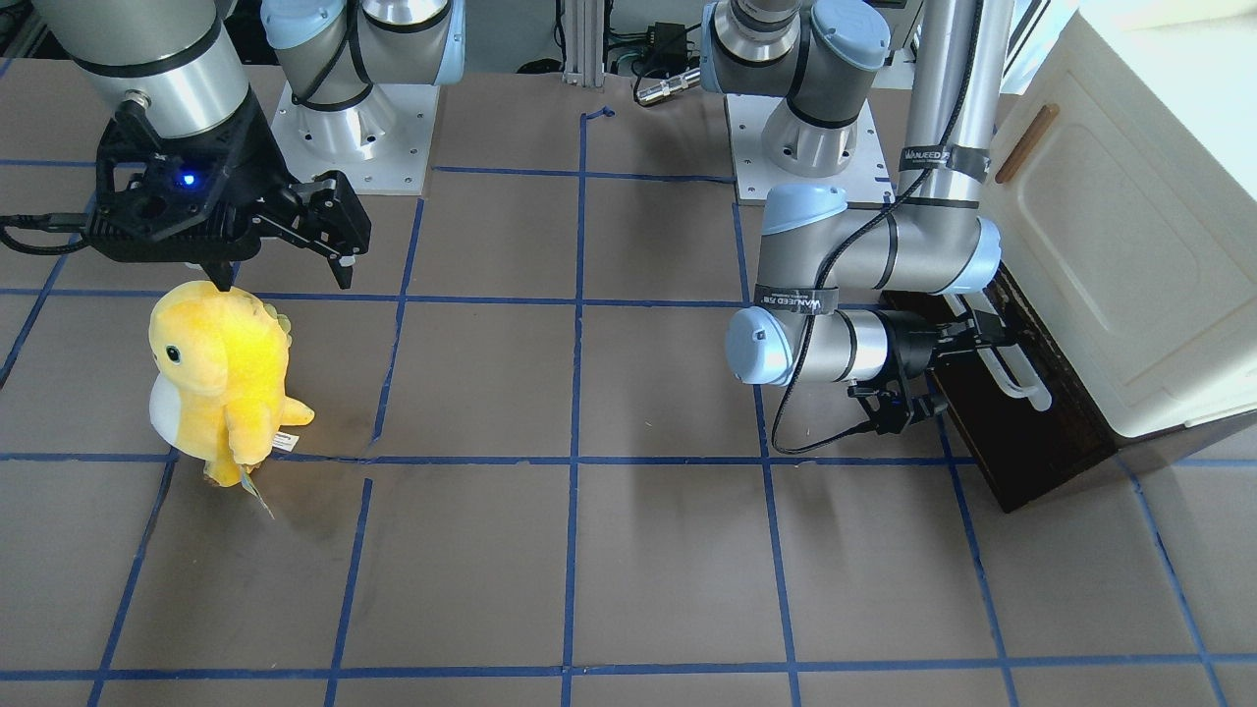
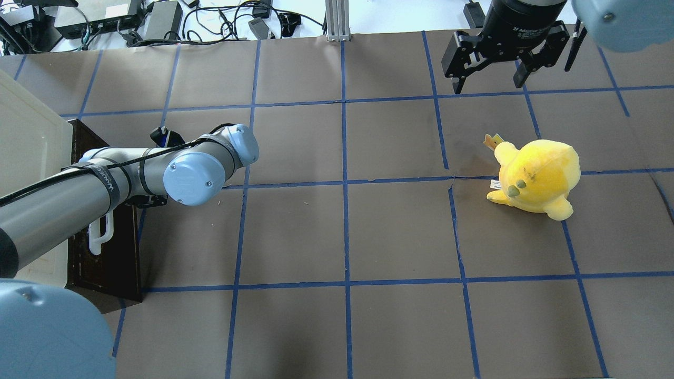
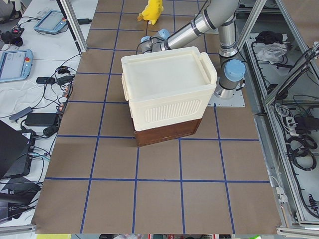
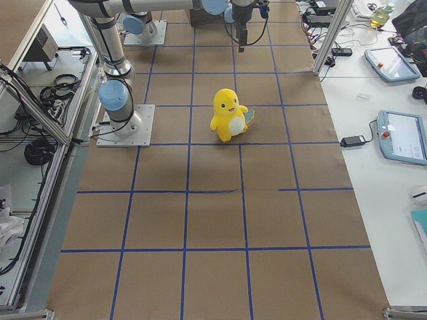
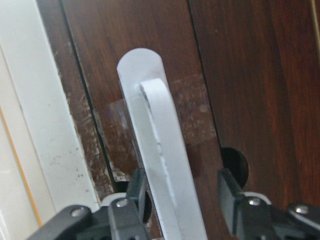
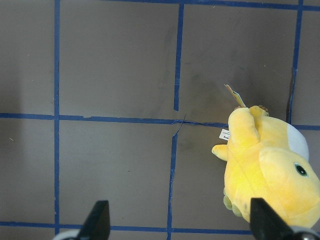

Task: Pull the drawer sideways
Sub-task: 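Hold the white handle closed in the left gripper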

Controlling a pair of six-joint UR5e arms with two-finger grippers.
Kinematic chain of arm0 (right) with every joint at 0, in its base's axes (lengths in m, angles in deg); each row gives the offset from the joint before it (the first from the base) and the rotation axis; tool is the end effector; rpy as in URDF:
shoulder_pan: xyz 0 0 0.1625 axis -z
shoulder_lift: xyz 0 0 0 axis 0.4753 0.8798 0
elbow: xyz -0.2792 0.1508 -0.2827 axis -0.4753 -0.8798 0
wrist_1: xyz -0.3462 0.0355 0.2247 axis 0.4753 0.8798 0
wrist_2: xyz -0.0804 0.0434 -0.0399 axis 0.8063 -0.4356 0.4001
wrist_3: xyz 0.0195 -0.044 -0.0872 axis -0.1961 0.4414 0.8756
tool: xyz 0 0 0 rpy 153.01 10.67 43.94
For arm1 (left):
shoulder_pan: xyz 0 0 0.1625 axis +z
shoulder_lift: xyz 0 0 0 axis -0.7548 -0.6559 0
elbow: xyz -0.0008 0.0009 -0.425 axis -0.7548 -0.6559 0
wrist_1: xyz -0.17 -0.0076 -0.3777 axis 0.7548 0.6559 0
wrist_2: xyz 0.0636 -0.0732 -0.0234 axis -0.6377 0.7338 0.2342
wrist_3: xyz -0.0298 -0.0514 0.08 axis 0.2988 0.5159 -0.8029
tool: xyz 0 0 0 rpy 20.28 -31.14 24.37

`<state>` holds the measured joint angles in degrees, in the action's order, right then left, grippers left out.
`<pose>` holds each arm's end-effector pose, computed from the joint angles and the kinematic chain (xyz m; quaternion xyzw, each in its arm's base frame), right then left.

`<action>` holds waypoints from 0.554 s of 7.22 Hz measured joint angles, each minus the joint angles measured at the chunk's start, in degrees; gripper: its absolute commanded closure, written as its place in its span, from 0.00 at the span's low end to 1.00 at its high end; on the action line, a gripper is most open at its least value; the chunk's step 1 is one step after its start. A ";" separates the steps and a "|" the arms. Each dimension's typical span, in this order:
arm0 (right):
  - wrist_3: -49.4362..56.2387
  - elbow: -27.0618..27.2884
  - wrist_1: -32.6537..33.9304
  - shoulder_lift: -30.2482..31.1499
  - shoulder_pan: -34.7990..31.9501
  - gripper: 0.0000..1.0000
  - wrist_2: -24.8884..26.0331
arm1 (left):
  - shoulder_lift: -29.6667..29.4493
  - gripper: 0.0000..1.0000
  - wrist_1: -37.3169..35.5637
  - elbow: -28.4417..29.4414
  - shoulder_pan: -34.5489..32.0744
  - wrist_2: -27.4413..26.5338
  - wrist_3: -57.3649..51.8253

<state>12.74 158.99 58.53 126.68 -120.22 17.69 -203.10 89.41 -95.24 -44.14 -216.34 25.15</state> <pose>0.1496 -0.5286 0.5090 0.0267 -0.9994 0.0230 0.0045 -0.0669 -0.5003 0.1899 0.0082 0.7901 0.1116 0.6027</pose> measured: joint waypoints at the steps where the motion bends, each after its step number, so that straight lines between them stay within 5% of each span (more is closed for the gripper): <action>1: 0.00 0.00 0.00 0.00 0.00 0.00 0.00 | 0.03 0.54 -0.05 -0.01 0.00 0.00 -0.01; 4: 0.00 0.00 0.00 0.00 0.00 0.00 0.00 | -0.02 0.62 -0.13 -0.02 -0.01 0.00 0.14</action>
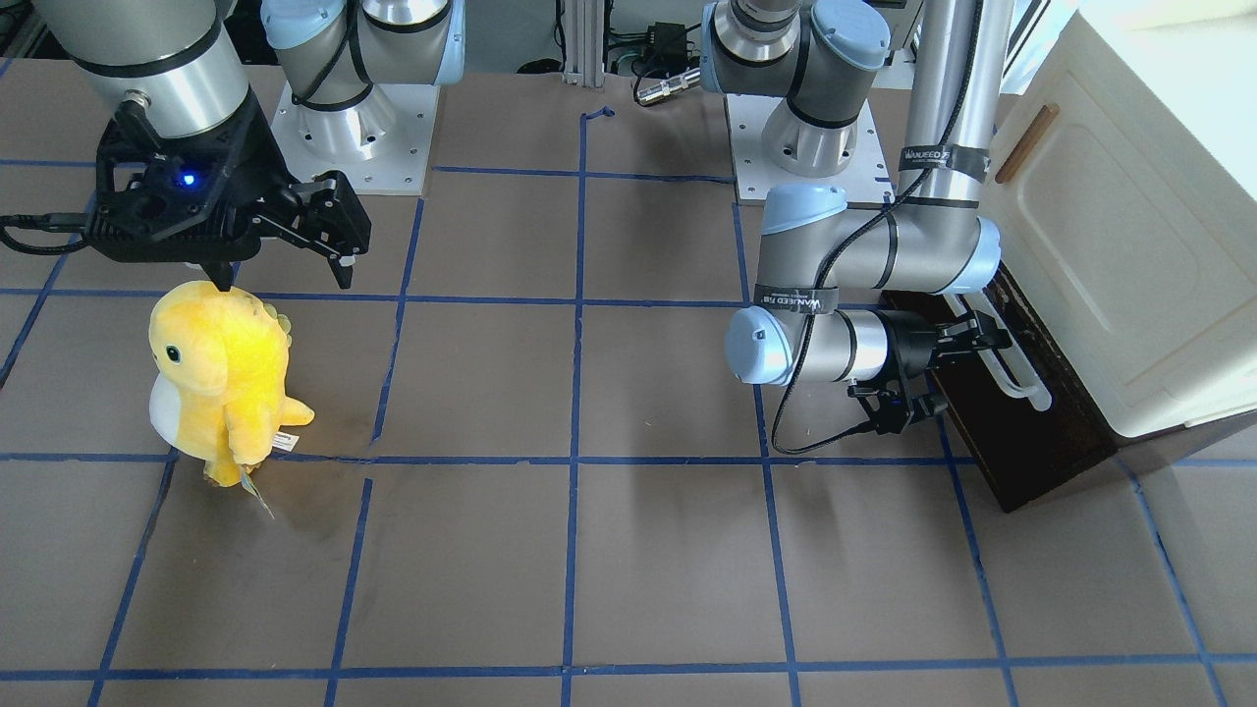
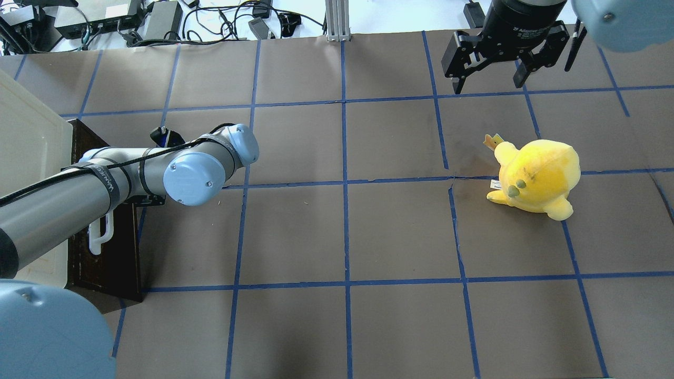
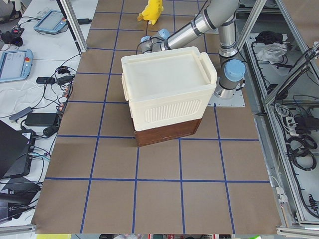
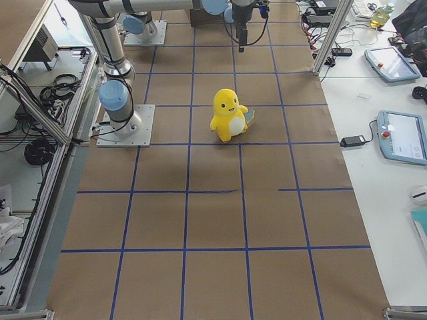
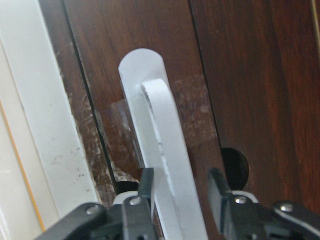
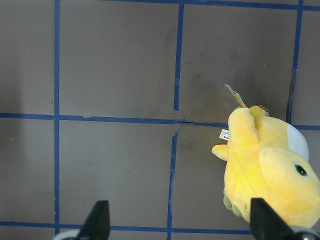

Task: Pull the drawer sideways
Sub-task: 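Hold the white handle closed in the left gripper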

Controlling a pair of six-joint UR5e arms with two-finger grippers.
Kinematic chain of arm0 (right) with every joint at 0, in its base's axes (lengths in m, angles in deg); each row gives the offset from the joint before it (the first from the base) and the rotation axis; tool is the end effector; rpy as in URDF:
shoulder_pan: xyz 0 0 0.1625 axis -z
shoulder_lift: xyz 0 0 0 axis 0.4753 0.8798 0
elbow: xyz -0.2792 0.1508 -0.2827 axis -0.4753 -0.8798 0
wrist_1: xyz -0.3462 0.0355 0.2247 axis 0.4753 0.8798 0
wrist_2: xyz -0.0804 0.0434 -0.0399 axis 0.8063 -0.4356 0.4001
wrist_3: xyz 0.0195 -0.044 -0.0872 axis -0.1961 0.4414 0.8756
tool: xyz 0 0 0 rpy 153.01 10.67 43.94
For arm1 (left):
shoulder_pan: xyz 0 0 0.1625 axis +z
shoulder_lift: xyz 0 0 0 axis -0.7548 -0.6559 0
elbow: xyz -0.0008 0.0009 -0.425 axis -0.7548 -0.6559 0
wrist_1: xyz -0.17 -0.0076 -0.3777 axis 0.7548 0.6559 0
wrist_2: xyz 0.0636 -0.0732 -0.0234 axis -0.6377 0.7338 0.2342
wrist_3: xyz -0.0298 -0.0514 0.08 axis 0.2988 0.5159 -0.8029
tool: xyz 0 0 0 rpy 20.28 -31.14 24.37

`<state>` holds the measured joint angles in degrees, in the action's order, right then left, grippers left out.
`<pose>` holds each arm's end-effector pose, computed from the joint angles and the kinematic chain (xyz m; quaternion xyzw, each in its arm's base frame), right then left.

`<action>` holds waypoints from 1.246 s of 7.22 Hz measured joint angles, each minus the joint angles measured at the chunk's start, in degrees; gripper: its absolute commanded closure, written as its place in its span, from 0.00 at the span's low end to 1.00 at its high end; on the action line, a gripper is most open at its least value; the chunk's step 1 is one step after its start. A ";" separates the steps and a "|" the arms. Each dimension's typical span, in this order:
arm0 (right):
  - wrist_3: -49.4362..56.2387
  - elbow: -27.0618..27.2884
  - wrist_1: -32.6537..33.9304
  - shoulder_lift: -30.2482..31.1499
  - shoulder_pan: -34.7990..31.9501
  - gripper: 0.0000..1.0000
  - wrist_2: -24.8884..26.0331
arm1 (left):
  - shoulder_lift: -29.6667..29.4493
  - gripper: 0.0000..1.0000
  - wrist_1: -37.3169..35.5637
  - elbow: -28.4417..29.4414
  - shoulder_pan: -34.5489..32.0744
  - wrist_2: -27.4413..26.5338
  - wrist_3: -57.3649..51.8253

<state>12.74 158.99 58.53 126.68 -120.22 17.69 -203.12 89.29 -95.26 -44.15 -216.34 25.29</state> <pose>0.1496 -0.5286 0.5090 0.0267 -0.9994 0.0230 0.0045 -0.0670 -0.5004 0.1898 0.0069 0.7902 0.1102 0.6028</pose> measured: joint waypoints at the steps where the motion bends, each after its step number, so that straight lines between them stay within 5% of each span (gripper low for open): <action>1: 0.00 0.00 0.00 0.00 0.00 0.00 0.00 | -0.01 0.62 0.00 0.00 0.00 0.02 0.05; 9: 0.04 0.00 0.00 0.00 0.00 0.00 0.00 | -0.16 0.74 -0.06 0.00 -0.13 0.17 0.09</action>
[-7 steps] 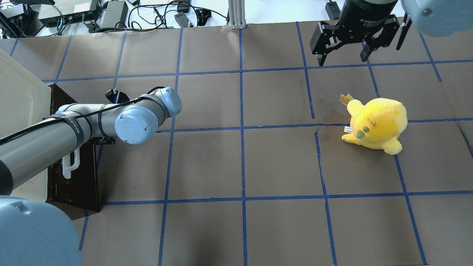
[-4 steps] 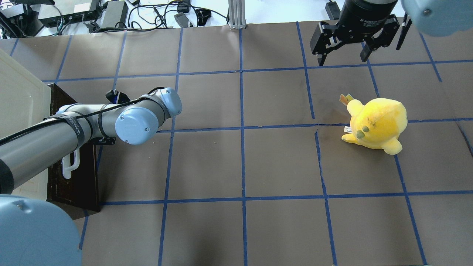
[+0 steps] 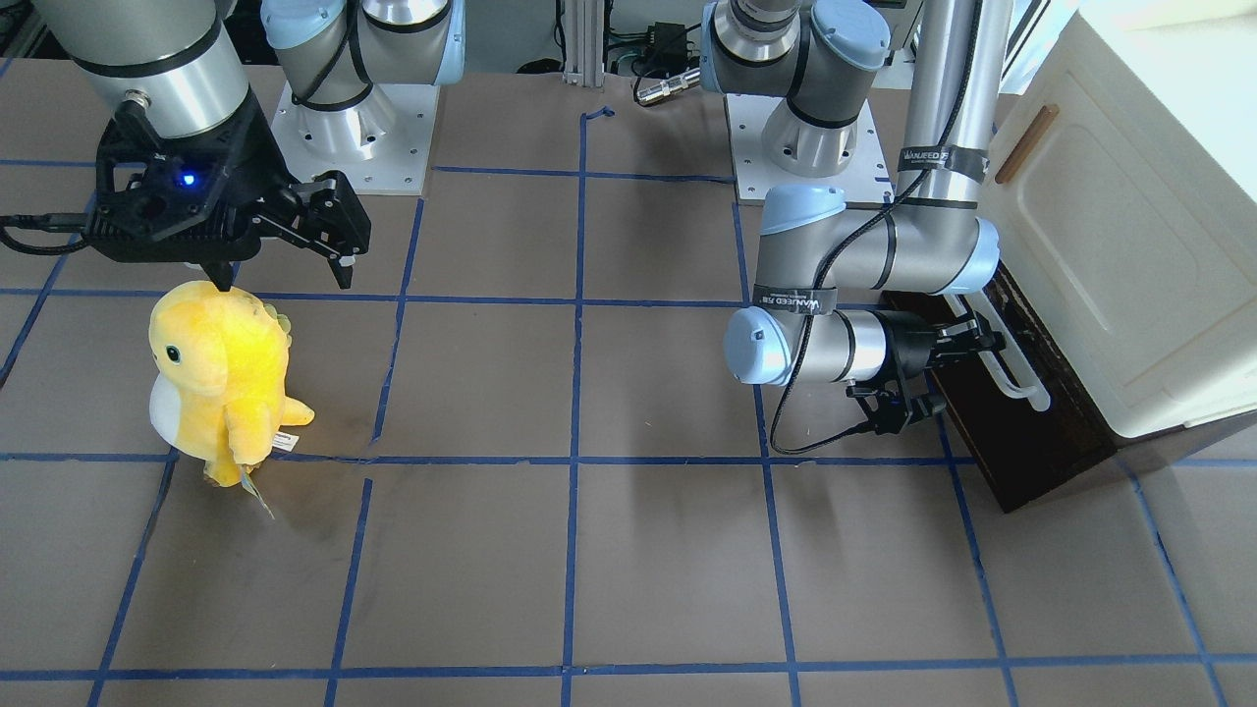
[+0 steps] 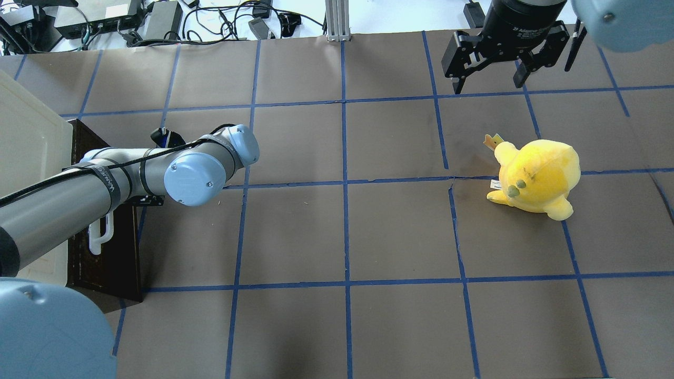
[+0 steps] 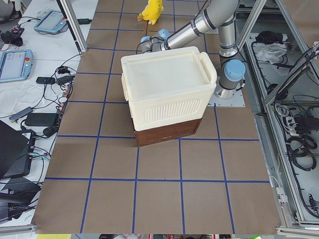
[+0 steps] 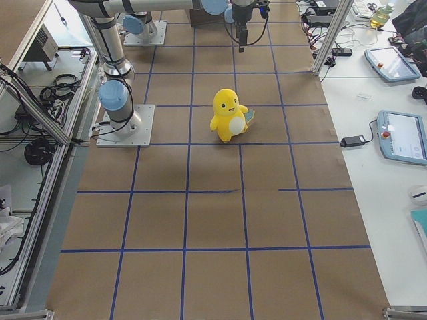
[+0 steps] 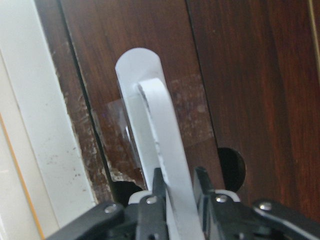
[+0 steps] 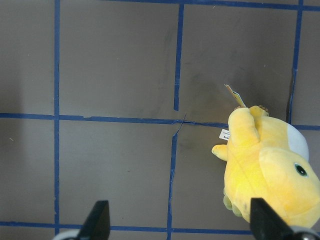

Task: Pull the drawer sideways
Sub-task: 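Hold the white handle closed in the left gripper, then pull the drawer outward by its handle with the left gripper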

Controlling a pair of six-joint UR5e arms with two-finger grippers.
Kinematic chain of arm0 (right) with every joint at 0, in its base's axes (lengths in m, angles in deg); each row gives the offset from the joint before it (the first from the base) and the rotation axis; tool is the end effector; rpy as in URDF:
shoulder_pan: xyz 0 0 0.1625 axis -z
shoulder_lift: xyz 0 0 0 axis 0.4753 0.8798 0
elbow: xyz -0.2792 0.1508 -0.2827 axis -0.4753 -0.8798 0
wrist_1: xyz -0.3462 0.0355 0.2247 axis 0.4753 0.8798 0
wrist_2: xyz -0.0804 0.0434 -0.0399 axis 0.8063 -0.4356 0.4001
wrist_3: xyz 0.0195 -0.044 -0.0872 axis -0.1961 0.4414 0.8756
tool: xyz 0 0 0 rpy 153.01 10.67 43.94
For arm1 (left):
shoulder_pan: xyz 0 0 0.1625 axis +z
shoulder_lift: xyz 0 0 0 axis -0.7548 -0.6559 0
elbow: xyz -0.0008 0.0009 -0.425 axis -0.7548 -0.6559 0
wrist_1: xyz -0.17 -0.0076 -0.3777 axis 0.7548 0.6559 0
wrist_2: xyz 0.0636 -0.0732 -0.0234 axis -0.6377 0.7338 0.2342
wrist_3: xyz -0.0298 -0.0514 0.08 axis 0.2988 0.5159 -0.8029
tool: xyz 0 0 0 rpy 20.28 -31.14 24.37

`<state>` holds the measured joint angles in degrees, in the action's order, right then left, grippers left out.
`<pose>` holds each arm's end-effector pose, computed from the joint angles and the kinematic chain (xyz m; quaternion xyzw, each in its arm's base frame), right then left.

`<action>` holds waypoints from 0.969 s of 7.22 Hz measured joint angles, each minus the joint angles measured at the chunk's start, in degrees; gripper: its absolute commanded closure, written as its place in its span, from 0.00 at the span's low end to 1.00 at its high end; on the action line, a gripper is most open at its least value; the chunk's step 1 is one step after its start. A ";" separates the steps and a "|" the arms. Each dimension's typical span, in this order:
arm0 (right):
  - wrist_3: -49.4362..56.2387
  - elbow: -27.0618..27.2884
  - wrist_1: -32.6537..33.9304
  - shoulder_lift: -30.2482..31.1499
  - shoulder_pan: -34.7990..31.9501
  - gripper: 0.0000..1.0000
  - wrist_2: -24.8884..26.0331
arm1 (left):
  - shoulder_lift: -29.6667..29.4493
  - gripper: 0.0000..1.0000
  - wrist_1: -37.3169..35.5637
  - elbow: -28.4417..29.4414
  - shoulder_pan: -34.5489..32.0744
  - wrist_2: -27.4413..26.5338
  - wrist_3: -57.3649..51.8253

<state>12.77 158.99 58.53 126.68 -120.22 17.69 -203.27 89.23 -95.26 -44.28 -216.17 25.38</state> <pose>0.1496 -0.5286 0.5090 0.0270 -0.9994 0.0230 0.0045 -0.0682 -0.5002 0.1883 0.0071 0.7908 0.1103 0.6021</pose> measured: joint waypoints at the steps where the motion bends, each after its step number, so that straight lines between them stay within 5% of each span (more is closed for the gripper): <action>1: -0.02 0.00 0.00 0.00 0.00 0.00 0.00 | -0.01 0.74 -0.04 0.00 -0.03 0.03 -0.03; 7: -0.04 0.00 0.00 0.00 0.00 0.00 0.00 | -0.18 0.76 -0.48 0.26 -1.15 0.46 -0.19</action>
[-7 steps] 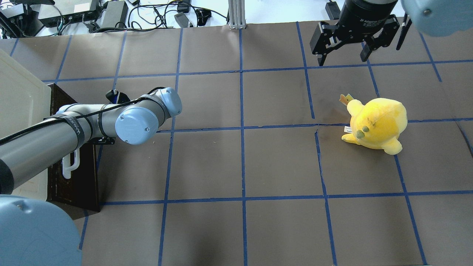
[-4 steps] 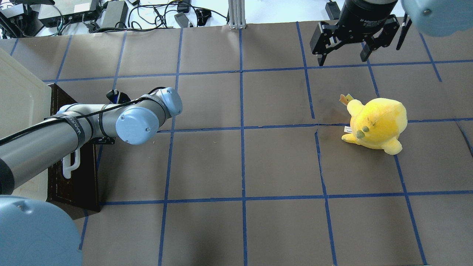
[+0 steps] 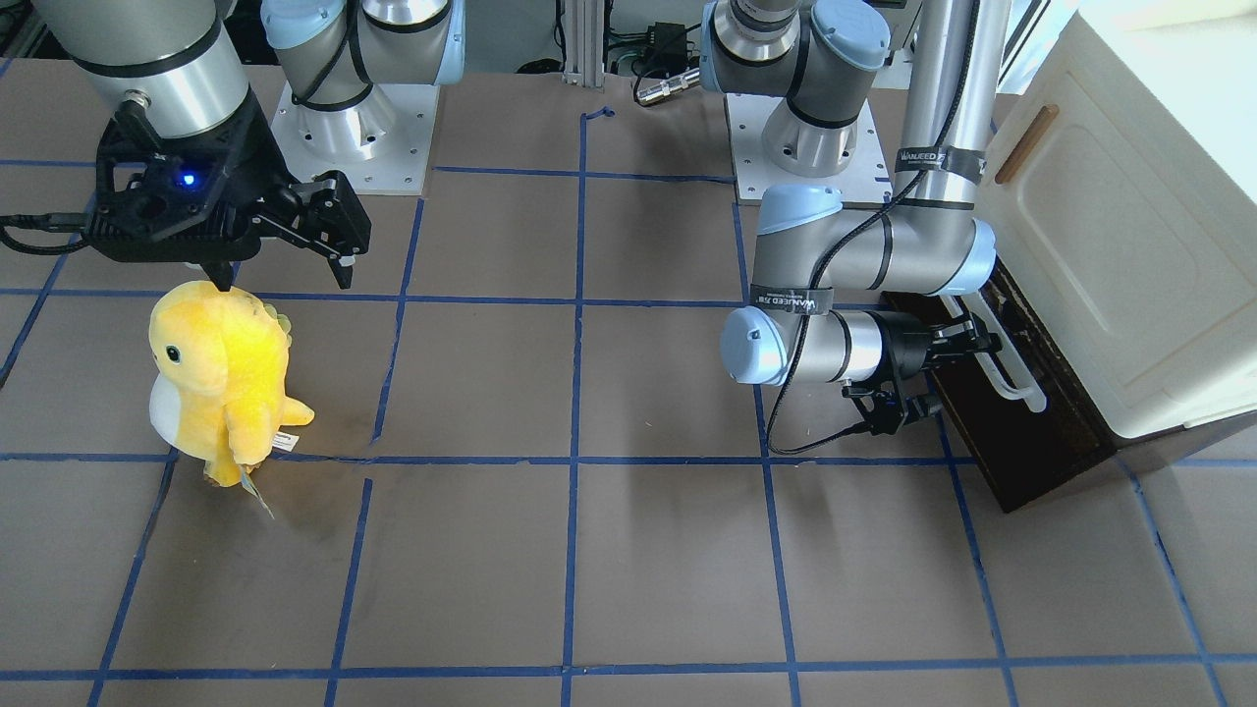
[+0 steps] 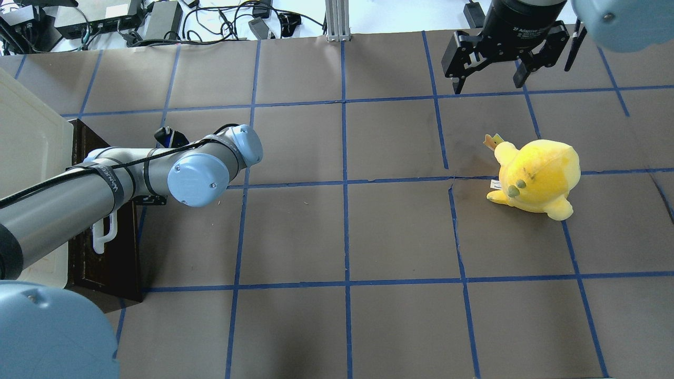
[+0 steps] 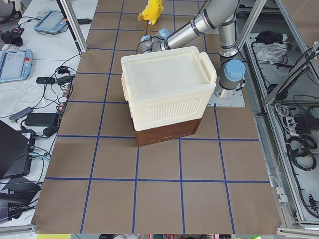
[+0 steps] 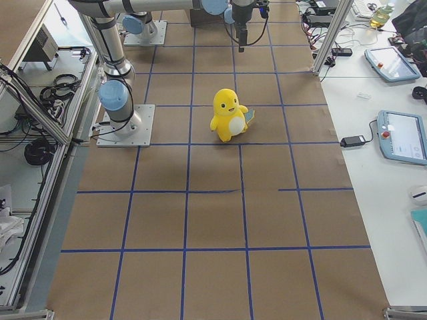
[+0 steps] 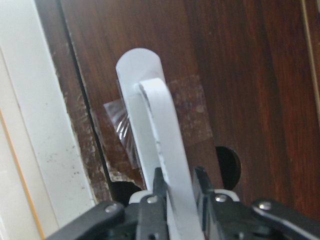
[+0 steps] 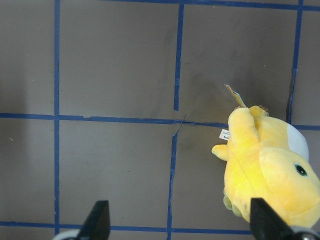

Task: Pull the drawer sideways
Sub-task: 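Pull the drawer outward by its handle with the left gripper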

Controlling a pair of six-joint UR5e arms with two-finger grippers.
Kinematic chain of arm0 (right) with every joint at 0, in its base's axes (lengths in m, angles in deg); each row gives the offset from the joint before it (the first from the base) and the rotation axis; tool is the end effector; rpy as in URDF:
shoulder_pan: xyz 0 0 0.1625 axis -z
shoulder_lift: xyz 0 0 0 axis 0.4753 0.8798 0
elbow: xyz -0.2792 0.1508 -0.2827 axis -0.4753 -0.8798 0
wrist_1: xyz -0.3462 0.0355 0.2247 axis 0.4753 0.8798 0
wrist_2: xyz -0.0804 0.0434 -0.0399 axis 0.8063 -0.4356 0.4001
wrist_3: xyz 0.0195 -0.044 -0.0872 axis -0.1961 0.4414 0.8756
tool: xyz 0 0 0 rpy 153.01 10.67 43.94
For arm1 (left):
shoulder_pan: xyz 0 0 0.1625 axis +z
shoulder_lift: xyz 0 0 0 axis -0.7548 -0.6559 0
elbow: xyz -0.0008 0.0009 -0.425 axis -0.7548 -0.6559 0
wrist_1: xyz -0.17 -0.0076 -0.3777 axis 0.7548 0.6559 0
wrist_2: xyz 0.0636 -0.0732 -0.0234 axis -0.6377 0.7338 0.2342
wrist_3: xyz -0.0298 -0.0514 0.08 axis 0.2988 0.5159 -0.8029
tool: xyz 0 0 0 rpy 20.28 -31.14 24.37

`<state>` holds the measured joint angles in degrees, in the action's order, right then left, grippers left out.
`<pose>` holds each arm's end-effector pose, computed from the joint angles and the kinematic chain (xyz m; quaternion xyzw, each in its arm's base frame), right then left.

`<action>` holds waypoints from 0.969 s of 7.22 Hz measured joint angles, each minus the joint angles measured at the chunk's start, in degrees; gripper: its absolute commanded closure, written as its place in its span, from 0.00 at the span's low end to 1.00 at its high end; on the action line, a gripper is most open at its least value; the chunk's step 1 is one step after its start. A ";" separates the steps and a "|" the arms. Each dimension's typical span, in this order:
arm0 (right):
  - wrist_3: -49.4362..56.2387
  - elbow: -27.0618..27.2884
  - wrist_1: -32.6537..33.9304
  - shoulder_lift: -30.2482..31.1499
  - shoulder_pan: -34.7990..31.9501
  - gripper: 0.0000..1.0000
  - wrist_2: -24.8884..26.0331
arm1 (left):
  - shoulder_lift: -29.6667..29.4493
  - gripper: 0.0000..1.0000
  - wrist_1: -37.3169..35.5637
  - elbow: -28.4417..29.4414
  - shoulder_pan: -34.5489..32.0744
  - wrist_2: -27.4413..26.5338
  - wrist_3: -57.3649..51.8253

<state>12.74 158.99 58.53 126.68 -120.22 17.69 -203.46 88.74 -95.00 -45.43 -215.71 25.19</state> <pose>0.1496 -0.5286 0.5090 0.0267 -0.9994 0.0230 0.0045 -0.0787 -0.5007 0.1880 0.0118 0.7932 0.1031 0.6001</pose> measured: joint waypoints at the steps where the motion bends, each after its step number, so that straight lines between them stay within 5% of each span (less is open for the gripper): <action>1: 0.00 0.00 0.00 0.00 0.00 0.00 0.00 | -0.03 0.76 0.00 0.18 -0.38 0.11 0.20; 7: 0.00 0.00 0.00 0.00 0.00 0.00 0.00 | -0.14 0.76 0.18 2.54 -3.05 2.28 0.21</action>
<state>12.74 158.99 58.53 126.68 -120.22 17.69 -203.59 88.93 -92.46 -48.47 -213.43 25.40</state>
